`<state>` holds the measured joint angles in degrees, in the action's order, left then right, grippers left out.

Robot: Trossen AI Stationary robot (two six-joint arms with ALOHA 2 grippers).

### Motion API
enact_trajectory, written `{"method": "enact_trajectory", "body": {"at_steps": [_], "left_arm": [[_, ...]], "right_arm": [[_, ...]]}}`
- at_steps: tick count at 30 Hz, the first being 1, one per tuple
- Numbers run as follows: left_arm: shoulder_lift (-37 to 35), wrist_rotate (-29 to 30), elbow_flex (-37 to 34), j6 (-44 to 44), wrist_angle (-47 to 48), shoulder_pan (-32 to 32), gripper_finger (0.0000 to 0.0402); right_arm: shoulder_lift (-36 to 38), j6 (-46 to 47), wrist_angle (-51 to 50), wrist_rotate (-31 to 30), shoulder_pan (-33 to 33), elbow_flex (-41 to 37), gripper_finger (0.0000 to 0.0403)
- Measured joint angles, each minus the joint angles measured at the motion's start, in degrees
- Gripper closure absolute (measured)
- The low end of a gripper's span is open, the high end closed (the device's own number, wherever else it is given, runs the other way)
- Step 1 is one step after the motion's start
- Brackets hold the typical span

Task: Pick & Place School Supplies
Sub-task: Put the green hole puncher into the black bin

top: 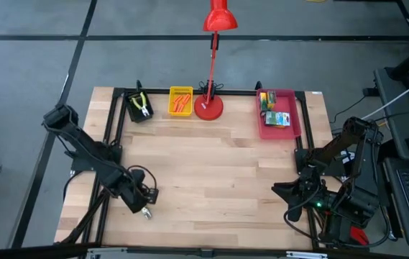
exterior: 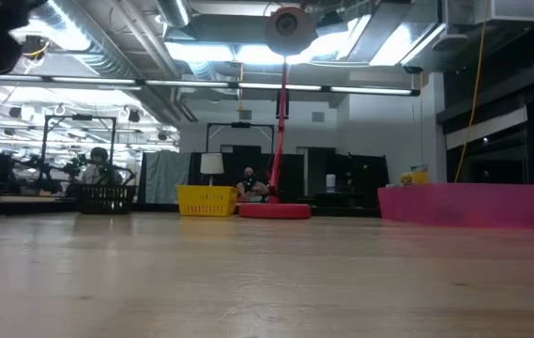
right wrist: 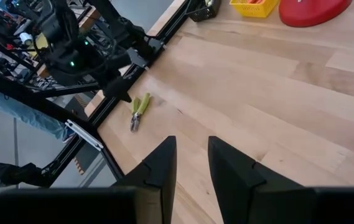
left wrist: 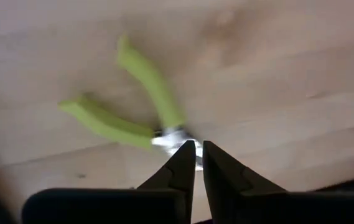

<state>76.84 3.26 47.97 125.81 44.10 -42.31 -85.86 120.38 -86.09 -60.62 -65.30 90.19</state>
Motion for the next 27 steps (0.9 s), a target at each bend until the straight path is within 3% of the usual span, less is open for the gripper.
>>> {"method": "enact_trajectory", "body": {"at_steps": [7, 10, 15, 18, 23, 27], "left_arm": [[3.8, -2.5, 0.0, -1.2, 1.4, 0.0, 0.0366], [4.4, -2.6, 0.0, -6.2, 1.9, -0.3, 0.0363], [3.6, -2.9, 0.0, -32.7, -3.6, -0.9, 0.0361], [3.1, -7.0, 0.0, -48.7, -11.4, -1.5, 0.0361], [3.0, -18.1, 0.0, -63.9, -10.8, -2.7, 0.0361], [3.0, -19.2, 0.0, -74.9, -8.6, -3.7, 0.0363]], "right_arm": [[0.0, -1.1, 1.7, 0.0, 0.0, 0.0, 0.0309], [0.0, -1.8, 2.4, 0.0, 0.0, 0.0, 0.0309], [0.0, -2.5, 3.4, 0.2, 0.0, 0.0, 0.0309], [0.0, -2.8, 3.9, 1.0, 0.0, 0.0, 0.0309], [0.0, -3.7, 4.7, 1.9, -0.1, 0.0, 0.0309], [0.0, -5.2, 6.5, 2.4, -0.1, 0.0, 0.0309]]}}
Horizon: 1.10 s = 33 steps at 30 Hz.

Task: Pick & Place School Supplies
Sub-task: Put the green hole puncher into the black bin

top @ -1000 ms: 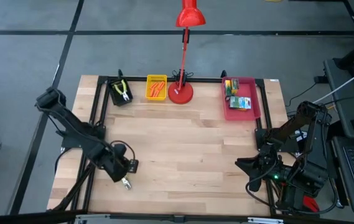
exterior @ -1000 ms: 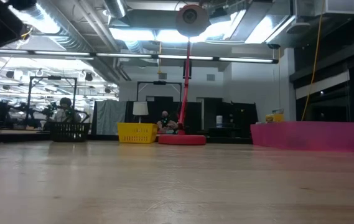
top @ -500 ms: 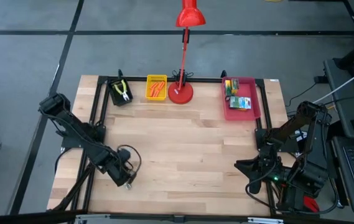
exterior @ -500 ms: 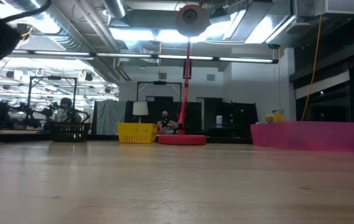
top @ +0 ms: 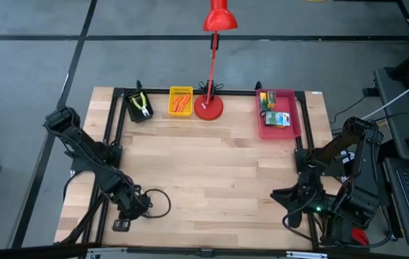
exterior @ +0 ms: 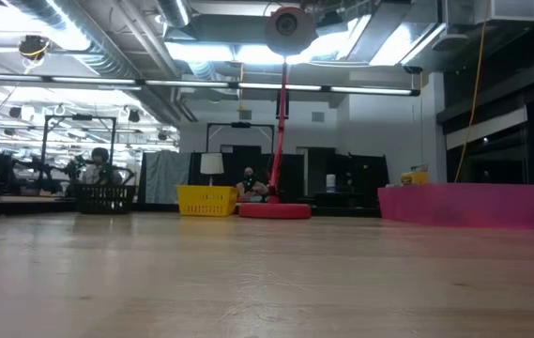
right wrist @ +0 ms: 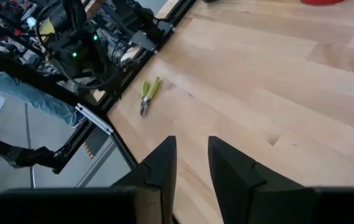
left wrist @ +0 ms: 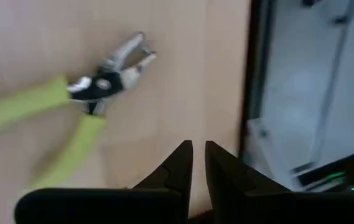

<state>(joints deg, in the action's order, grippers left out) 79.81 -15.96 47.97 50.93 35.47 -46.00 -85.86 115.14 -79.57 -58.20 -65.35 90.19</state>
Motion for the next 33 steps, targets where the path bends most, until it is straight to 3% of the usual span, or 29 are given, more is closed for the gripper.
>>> {"method": "enact_trajectory", "body": {"at_steps": [5, 8, 11, 15, 26, 33], "left_arm": [[0.0, 3.7, 0.0, -15.0, 5.3, 0.0, 0.0384], [0.3, 9.4, 1.0, -22.7, 9.9, 0.0, 0.0398], [0.7, 15.2, 3.1, -31.1, 11.4, 0.2, 0.0397], [1.1, 16.1, 4.1, -39.2, 9.7, 1.4, 0.0384], [1.1, 12.9, 3.3, -41.8, 8.4, 2.7, 0.0283], [1.1, 13.2, -1.3, -36.7, 3.7, -0.1, 0.0242]], "right_arm": [[0.0, -0.5, 0.7, 2.5, 0.0, 0.0, 0.0309], [0.0, -0.5, 0.7, 3.3, 0.0, 0.0, 0.0309], [0.0, -0.3, 0.7, 3.8, 0.1, 0.0, 0.0309], [0.0, 0.1, 0.7, 3.8, 0.6, 0.0, 0.0309], [0.0, 2.7, 0.7, 3.7, 0.8, 0.0, 0.0309], [0.0, 3.2, 1.4, 3.6, 0.8, 0.0, 0.0309]]}}
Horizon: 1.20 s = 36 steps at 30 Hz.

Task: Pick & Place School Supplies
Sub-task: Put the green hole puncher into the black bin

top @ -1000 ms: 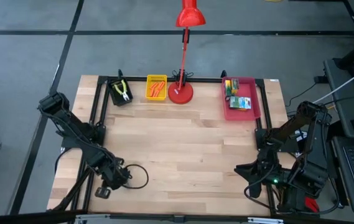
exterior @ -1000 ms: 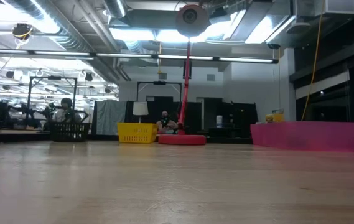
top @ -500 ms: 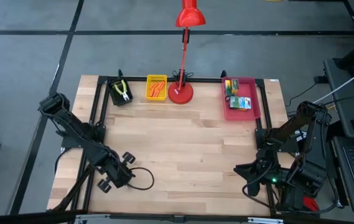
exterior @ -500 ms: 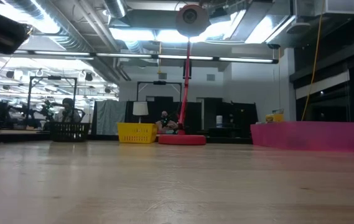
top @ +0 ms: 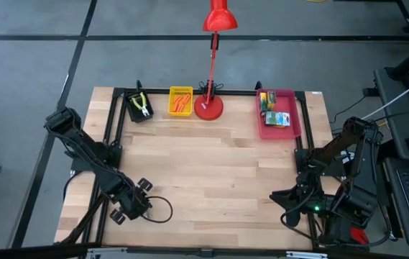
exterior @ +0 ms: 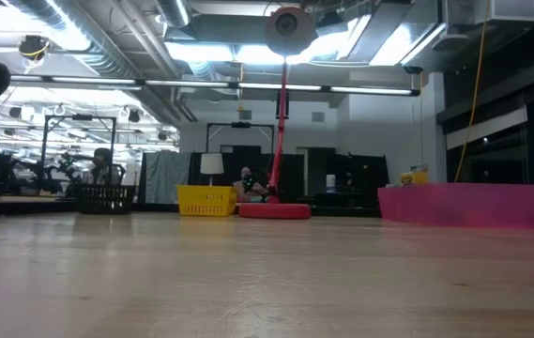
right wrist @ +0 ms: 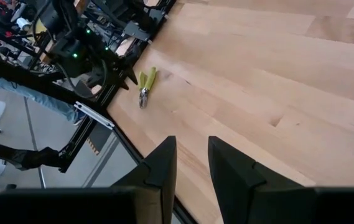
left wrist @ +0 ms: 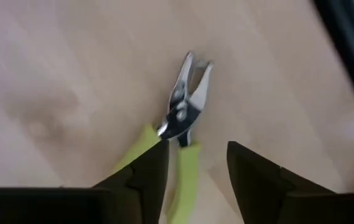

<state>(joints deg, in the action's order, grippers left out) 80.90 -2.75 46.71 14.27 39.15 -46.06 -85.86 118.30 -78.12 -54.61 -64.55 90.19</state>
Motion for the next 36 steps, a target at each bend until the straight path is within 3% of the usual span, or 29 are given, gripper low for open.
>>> {"method": "enact_trajectory", "body": {"at_steps": [11, 27, 36], "left_arm": [[0.0, 1.7, -5.3, 8.7, -0.6, -0.8, 0.0257], [0.0, -0.6, -7.8, 13.0, -5.3, -2.4, 0.0265], [0.0, 4.3, -9.6, 20.8, -9.2, -5.1, 0.0272]], "right_arm": [[0.0, -0.1, 1.4, 0.0, 0.0, 0.0, 0.0309], [0.0, -0.5, 2.9, 0.0, 0.0, 0.0, 0.0309], [0.0, -1.7, 3.1, -0.3, 0.0, 0.0, 0.0309]]}}
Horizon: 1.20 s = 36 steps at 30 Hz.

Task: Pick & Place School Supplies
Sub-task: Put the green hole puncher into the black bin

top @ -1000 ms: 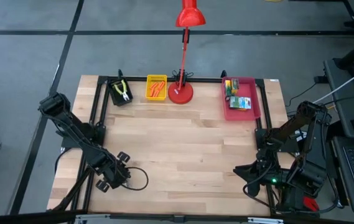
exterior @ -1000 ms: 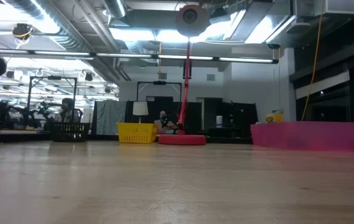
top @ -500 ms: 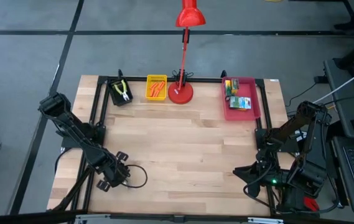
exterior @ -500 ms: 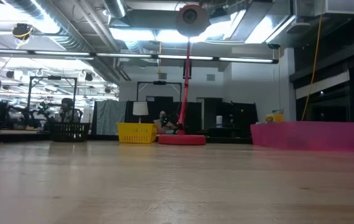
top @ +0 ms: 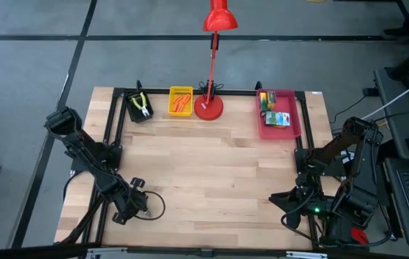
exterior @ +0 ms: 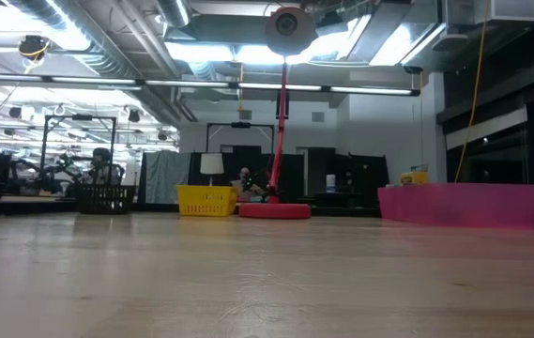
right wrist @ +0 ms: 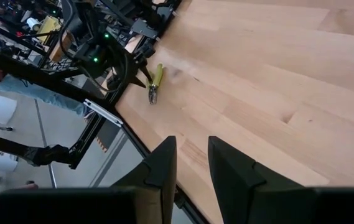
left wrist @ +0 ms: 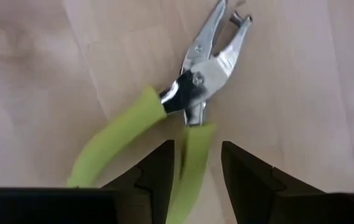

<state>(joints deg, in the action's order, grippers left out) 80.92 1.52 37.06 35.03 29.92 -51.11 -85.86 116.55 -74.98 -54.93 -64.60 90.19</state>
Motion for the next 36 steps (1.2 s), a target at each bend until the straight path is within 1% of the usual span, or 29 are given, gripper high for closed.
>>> {"method": "enact_trajectory", "body": {"at_steps": [3, 8, 12, 16, 17, 19, 21, 23, 24, 27, 29, 34, 36], "left_arm": [[1.3, 0.2, -1.7, 3.4, -4.5, 0.0, 0.0275], [4.8, 1.2, -0.8, 7.7, -4.7, 0.0, 0.029], [5.6, 3.9, 0.7, 11.6, -4.9, 0.1, 0.0324], [6.1, 6.1, 2.7, 14.4, -4.7, 1.2, 0.0357], [6.2, 7.7, 3.1, 15.1, -5.4, 1.6, 0.036], [6.4, 13.0, 4.0, 16.5, -8.3, 2.9, 0.036], [6.1, 15.6, 4.2, 16.8, -10.9, 3.8, 0.036], [6.3, 15.8, 4.2, 16.8, -14.8, 5.0, 0.036], [6.3, 17.1, 4.2, 16.8, -17.3, 6.2, 0.036], [6.2, 24.6, 4.3, 17.6, -24.6, 9.9, 0.0359], [6.2, 27.6, 4.3, 17.2, -30.9, 12.6, 0.0359], [6.1, 35.1, 4.3, 8.3, -51.8, 21.4, 0.036], [6.1, 35.7, 4.3, 4.1, -60.1, 25.4, 0.0359]], "right_arm": [[0.0, 0.0, 0.0, -0.1, 0.0, 0.0, 0.0309], [0.0, -0.5, 1.1, -0.1, 0.0, 0.0, 0.0309], [0.0, -1.7, 2.4, -0.1, 0.0, 0.0, 0.0309], [0.0, -2.2, 2.4, -1.6, 0.0, 0.0, 0.0309], [0.0, -2.6, 2.4, -1.7, 0.0, 0.0, 0.0309], [0.0, -3.3, 2.4, -1.7, 0.0, 0.0, 0.0309], [0.0, -3.5, 2.4, -1.7, 0.0, 0.0, 0.0309], [0.0, -3.9, 2.4, -1.7, 0.0, 0.0, 0.0309], [0.0, -4.1, 2.6, -1.9, -0.1, 0.0, 0.0309], [0.0, -4.6, 3.6, -3.1, -0.8, 0.0, 0.0309], [0.0, -5.2, 4.1, -3.4, -1.1, 0.0, 0.0309], [0.0, -6.3, 4.8, -5.9, -1.9, 0.0, 0.0309], [0.0, -6.8, 4.8, -6.3, -2.0, 0.0, 0.0309]]}}
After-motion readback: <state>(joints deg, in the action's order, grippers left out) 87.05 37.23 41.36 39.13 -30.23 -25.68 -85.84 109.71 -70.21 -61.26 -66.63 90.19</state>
